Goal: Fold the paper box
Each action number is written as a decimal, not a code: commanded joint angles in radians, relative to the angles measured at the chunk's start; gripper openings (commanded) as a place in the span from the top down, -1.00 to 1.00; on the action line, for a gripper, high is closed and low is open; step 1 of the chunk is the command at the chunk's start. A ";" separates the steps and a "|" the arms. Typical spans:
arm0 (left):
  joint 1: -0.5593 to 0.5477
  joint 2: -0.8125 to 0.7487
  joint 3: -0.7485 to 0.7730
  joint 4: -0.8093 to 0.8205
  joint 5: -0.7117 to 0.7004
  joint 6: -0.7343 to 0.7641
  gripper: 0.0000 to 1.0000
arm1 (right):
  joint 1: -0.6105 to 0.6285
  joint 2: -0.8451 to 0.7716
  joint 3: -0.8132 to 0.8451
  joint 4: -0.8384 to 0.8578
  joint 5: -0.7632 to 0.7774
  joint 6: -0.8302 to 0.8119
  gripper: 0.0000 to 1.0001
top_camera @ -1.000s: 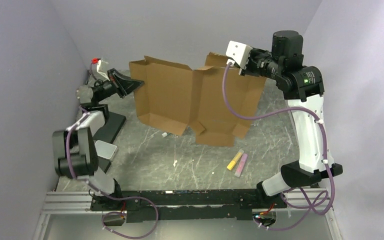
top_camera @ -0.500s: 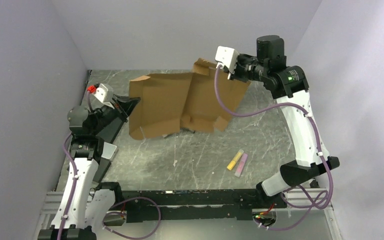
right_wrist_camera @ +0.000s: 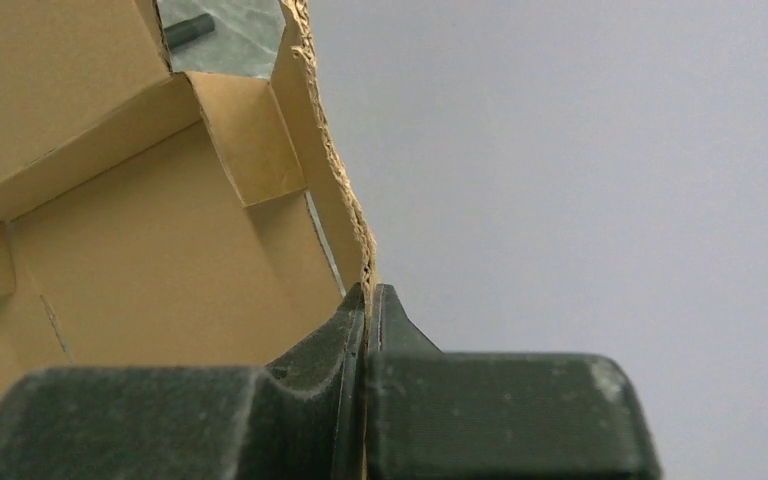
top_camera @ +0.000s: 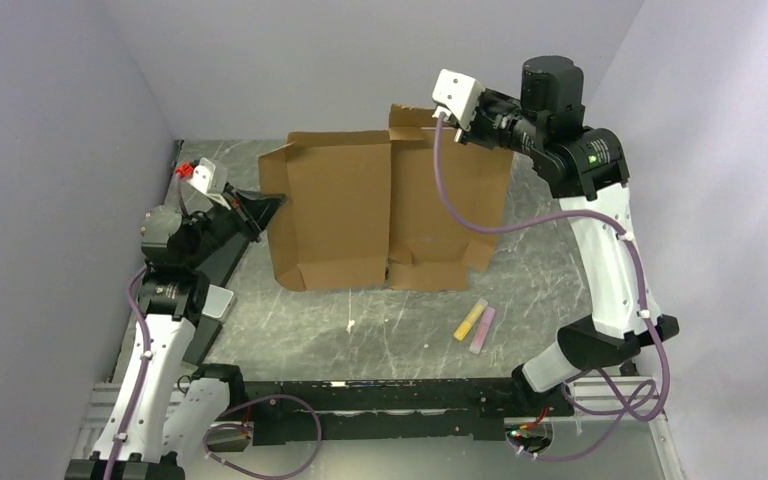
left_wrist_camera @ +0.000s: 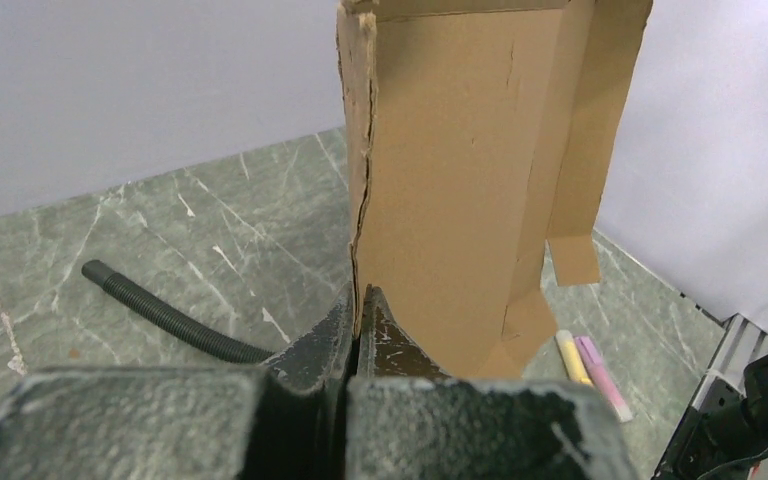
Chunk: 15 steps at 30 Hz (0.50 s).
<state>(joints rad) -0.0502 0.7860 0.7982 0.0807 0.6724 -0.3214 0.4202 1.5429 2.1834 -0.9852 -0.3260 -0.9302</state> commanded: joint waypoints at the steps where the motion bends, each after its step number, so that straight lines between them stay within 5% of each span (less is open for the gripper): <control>1: -0.024 -0.007 0.027 -0.049 -0.009 -0.054 1.00 | 0.017 -0.025 -0.053 0.095 -0.004 0.041 1.00; 9: -0.059 -0.076 -0.096 -0.027 -0.137 -0.017 1.00 | 0.018 -0.007 -0.226 0.212 0.034 0.096 1.00; 15: -0.097 -0.108 -0.136 -0.032 -0.211 0.074 1.00 | 0.023 -0.016 -0.286 0.187 -0.090 0.100 1.00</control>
<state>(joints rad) -0.1272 0.7013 0.6674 0.0326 0.5240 -0.3145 0.4297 1.5635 1.9060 -0.8600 -0.3038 -0.8696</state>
